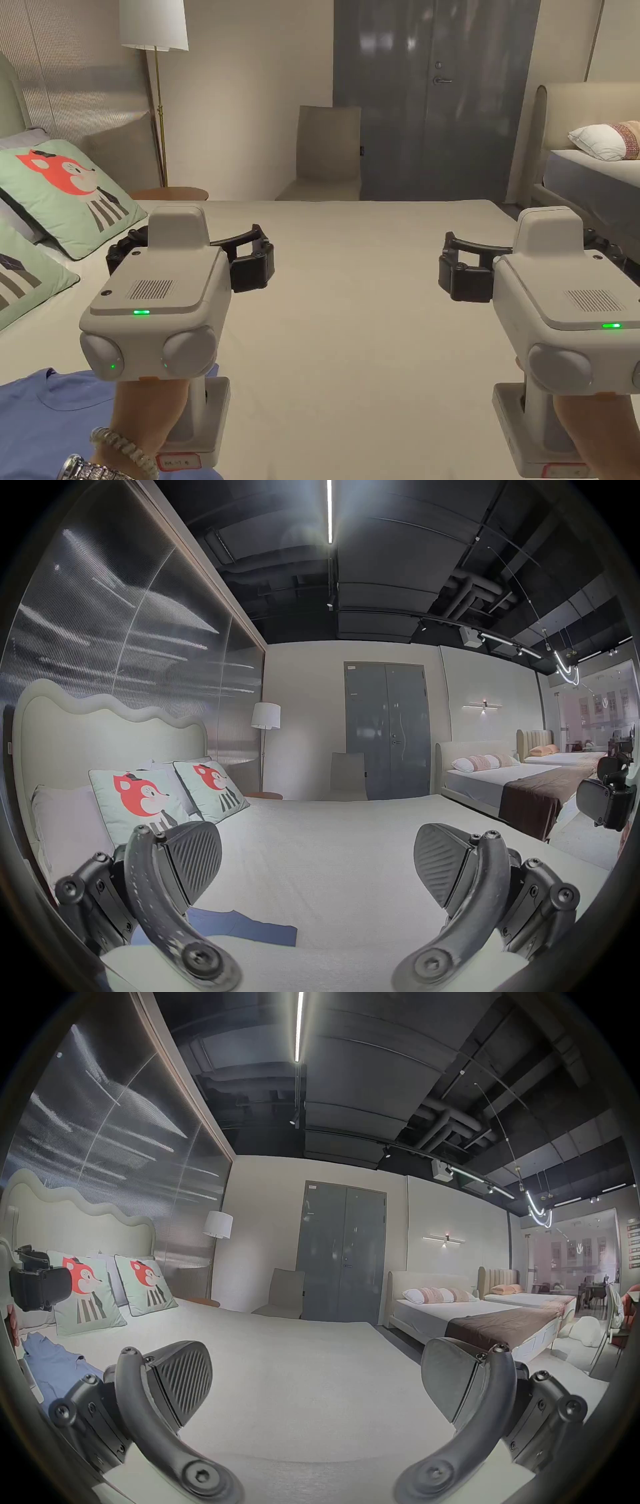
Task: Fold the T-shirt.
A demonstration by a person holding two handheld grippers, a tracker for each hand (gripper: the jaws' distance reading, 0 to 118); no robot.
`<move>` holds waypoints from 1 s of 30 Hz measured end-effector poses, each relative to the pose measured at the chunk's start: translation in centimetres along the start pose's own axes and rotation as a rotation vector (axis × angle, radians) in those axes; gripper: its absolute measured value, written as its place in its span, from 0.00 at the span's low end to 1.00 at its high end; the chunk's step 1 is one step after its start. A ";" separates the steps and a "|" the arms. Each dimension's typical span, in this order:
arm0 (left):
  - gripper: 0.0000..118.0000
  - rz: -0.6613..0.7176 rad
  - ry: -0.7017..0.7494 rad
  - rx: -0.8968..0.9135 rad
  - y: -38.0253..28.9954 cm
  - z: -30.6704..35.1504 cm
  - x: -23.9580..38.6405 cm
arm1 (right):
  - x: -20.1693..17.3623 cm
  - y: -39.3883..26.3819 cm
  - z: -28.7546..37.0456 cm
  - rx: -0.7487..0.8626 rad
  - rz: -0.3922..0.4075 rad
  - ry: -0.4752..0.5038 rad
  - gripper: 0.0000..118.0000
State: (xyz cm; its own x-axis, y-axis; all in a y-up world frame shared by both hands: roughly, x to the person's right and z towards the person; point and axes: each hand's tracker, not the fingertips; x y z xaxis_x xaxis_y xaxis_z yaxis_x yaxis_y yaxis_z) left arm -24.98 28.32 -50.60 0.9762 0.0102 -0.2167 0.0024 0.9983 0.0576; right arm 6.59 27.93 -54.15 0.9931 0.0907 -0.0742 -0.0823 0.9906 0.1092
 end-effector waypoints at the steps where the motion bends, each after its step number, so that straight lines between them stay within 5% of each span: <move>1: 0.94 0.000 0.001 -0.001 0.0 0.0 0.0 | 0.0 0.0 0.0 0.001 0.004 -0.002 1.00; 30: 0.94 -0.030 0.001 0.012 0.3 0.4 0.6 | 0.2 0.5 0.2 0.021 0.011 0.000 1.00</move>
State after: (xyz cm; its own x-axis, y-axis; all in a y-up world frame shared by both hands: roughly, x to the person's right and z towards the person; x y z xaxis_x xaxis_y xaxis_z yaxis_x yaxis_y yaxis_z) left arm -24.27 28.59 -50.35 0.9754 -0.0197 -0.2196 0.0343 0.9974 0.0628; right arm 6.74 28.40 -53.95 0.9922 0.1015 -0.0729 -0.0913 0.9872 0.1308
